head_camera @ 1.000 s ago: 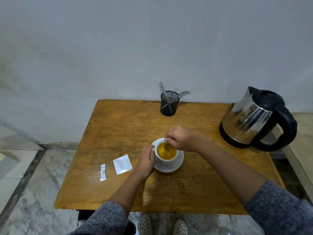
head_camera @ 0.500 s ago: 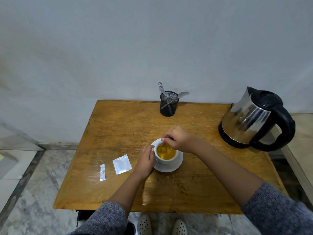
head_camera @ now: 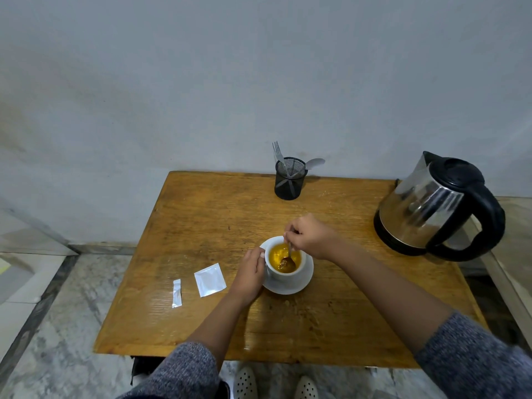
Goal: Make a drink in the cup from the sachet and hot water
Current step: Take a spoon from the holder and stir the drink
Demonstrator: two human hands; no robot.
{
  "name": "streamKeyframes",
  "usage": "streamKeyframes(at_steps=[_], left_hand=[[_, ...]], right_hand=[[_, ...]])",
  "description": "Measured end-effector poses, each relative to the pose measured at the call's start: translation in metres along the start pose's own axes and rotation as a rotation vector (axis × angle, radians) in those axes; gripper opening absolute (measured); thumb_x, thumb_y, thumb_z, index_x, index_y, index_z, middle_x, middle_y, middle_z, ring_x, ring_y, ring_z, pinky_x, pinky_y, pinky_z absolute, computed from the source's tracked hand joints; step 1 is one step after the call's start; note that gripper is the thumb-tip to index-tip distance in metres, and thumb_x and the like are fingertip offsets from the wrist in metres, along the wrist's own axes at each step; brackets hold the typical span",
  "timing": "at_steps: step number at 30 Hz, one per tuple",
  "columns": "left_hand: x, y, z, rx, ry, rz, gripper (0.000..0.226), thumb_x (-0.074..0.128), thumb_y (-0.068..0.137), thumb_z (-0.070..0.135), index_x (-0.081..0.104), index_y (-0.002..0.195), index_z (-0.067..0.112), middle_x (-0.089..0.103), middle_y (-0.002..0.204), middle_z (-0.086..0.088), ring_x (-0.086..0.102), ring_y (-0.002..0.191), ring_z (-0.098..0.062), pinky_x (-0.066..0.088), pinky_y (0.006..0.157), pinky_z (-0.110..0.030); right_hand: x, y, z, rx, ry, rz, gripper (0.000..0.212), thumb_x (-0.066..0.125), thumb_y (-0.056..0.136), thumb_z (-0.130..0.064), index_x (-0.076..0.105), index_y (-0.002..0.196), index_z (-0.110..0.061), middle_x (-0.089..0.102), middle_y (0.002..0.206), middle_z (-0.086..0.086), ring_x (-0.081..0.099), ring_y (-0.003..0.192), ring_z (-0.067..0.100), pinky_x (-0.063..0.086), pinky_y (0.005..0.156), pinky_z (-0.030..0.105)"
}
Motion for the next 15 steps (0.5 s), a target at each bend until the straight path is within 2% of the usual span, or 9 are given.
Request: streamKeyframes(at_steps=[1,3,5,8,11,13,15], left_hand=[[0.0,0.0,-0.001,-0.002,0.002,0.001,0.025,0.032,0.098,0.021,0.054,0.107,0.015,0.051,0.103,-0.006,0.048,0.096,-0.016,0.035,0.081,-0.026],[0.001,0.001,-0.002,-0.008,-0.001,0.005,0.025,0.031,0.098,0.022,0.054,0.108,0.017,0.052,0.105,-0.006,0.048,0.097,-0.016,0.035,0.082,-0.026],[0.001,0.001,-0.002,-0.011,-0.006,0.008,0.025,0.031,0.098,0.023,0.053,0.109,0.018,0.052,0.107,-0.005,0.048,0.099,-0.015,0.036,0.083,-0.027],[0.001,0.0,-0.002,-0.009,-0.008,0.007,0.025,0.031,0.098,0.024,0.053,0.108,0.019,0.051,0.107,-0.004,0.048,0.099,-0.015,0.036,0.084,-0.027],[0.0,-0.001,0.0,0.006,-0.008,0.009,0.025,0.031,0.098,0.024,0.053,0.108,0.019,0.052,0.106,-0.005,0.049,0.099,-0.016,0.037,0.084,-0.028],[0.0,-0.001,0.0,0.008,-0.009,0.006,0.026,0.031,0.098,0.025,0.053,0.11,0.02,0.051,0.106,-0.003,0.048,0.099,-0.015,0.037,0.084,-0.028],[0.0,-0.001,0.0,-0.003,-0.003,0.006,0.027,0.03,0.098,0.026,0.052,0.113,0.02,0.051,0.107,-0.001,0.048,0.101,-0.014,0.038,0.086,-0.028]], right_hand=[[-0.001,0.001,0.006,0.039,0.056,0.045,0.026,0.046,0.093,-0.013,0.065,0.081,-0.001,0.071,0.078,0.018,0.067,0.068,0.023,0.057,0.069,0.04],[-0.003,0.003,0.02,0.125,0.154,0.138,0.031,0.045,0.092,-0.01,0.064,0.079,0.009,0.071,0.076,0.023,0.068,0.061,0.017,0.059,0.073,0.044],[-0.002,0.002,0.033,0.188,0.243,0.221,0.032,0.046,0.091,-0.01,0.062,0.079,0.014,0.07,0.073,0.026,0.065,0.05,0.006,0.059,0.072,0.048],[-0.004,-0.002,0.04,0.21,0.312,0.302,0.032,0.046,0.091,-0.009,0.06,0.077,0.017,0.069,0.069,0.025,0.065,0.048,0.003,0.06,0.069,0.05],[-0.014,-0.005,0.026,0.139,0.258,0.327,0.032,0.045,0.092,-0.009,0.062,0.076,0.013,0.07,0.068,0.023,0.066,0.052,0.008,0.059,0.069,0.048],[-0.021,-0.007,0.006,0.026,0.145,0.325,0.033,0.045,0.094,-0.013,0.064,0.074,0.006,0.07,0.066,0.02,0.067,0.06,0.022,0.058,0.067,0.047],[-0.024,-0.007,-0.015,-0.1,0.011,0.274,0.033,0.045,0.095,-0.018,0.064,0.077,0.002,0.069,0.071,0.019,0.065,0.066,0.029,0.055,0.064,0.045]])
Point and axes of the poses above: each hand's wrist, its own y-axis towards the middle knuckle, its own x-axis out of the palm, z = x × y, the point moved 9 cm from there along y, towards the middle knuckle
